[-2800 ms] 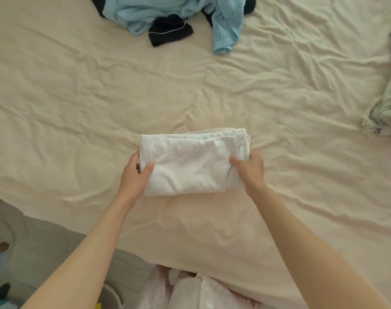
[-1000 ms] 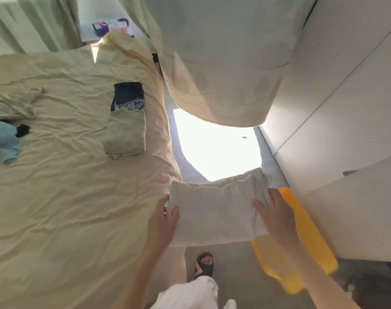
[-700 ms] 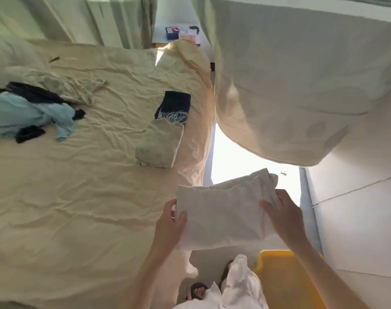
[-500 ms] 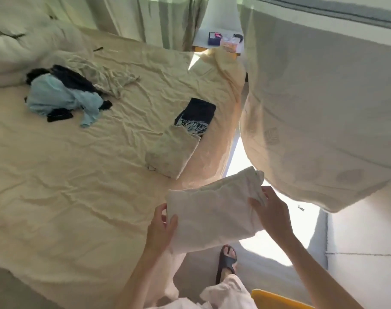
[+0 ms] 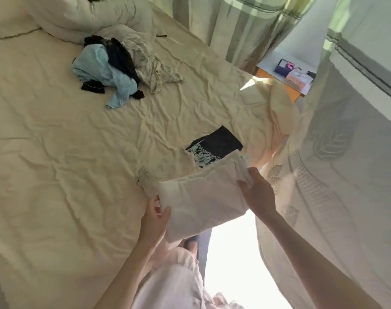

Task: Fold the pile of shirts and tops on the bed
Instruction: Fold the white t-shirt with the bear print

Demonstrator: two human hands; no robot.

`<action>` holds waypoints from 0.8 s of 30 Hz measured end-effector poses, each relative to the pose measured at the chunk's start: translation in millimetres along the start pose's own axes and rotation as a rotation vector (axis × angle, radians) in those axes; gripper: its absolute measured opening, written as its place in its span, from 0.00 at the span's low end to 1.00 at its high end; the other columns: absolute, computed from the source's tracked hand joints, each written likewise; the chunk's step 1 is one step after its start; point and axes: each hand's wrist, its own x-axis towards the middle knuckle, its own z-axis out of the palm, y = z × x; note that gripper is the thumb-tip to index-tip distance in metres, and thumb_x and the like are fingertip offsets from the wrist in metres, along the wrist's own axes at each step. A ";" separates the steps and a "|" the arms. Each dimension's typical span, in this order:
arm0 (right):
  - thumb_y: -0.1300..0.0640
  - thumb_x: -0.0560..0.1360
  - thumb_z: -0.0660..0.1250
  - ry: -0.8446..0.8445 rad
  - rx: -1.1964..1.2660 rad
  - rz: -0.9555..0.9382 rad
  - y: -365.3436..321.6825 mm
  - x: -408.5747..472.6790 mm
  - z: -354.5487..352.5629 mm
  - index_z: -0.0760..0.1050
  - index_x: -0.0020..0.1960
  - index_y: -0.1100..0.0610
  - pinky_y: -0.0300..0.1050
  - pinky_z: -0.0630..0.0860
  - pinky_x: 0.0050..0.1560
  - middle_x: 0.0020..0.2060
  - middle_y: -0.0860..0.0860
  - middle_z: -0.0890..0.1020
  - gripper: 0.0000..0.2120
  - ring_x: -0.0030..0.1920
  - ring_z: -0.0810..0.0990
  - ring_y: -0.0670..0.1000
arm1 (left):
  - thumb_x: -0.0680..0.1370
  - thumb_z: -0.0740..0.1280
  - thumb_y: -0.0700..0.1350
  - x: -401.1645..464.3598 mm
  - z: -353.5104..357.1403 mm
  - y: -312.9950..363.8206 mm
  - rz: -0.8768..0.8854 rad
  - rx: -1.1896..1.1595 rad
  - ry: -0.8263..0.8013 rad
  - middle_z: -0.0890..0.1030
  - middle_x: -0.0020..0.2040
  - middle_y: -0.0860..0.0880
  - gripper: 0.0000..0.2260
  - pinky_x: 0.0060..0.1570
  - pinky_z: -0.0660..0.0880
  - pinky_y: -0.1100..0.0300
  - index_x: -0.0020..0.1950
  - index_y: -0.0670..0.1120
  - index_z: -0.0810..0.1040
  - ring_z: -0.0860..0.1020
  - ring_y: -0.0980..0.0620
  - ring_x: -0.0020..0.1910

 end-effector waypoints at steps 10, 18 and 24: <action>0.61 0.76 0.62 -0.046 -0.063 0.007 24.9 233.1 19.1 0.69 0.56 0.61 0.48 0.68 0.42 0.42 0.51 0.74 0.10 0.43 0.73 0.55 | 0.79 0.60 0.38 159.7 129.0 65.0 -0.034 0.035 0.088 0.77 0.56 0.43 0.16 0.48 0.69 0.56 0.67 0.42 0.65 0.76 0.42 0.51; 0.61 0.75 0.60 -0.049 -0.066 0.034 64.5 325.1 67.7 0.69 0.52 0.63 0.46 0.63 0.39 0.39 0.55 0.74 0.08 0.38 0.70 0.57 | 0.79 0.59 0.42 238.4 185.6 55.7 -0.100 0.123 0.194 0.78 0.56 0.47 0.18 0.43 0.67 0.58 0.69 0.48 0.65 0.76 0.44 0.51; 0.59 0.75 0.58 -0.191 0.015 0.033 100.4 346.3 97.0 0.64 0.47 0.59 0.46 0.62 0.38 0.38 0.56 0.74 0.04 0.36 0.71 0.57 | 0.79 0.60 0.41 245.4 206.1 39.2 -0.139 0.181 0.393 0.80 0.52 0.47 0.15 0.44 0.73 0.53 0.67 0.47 0.67 0.77 0.43 0.46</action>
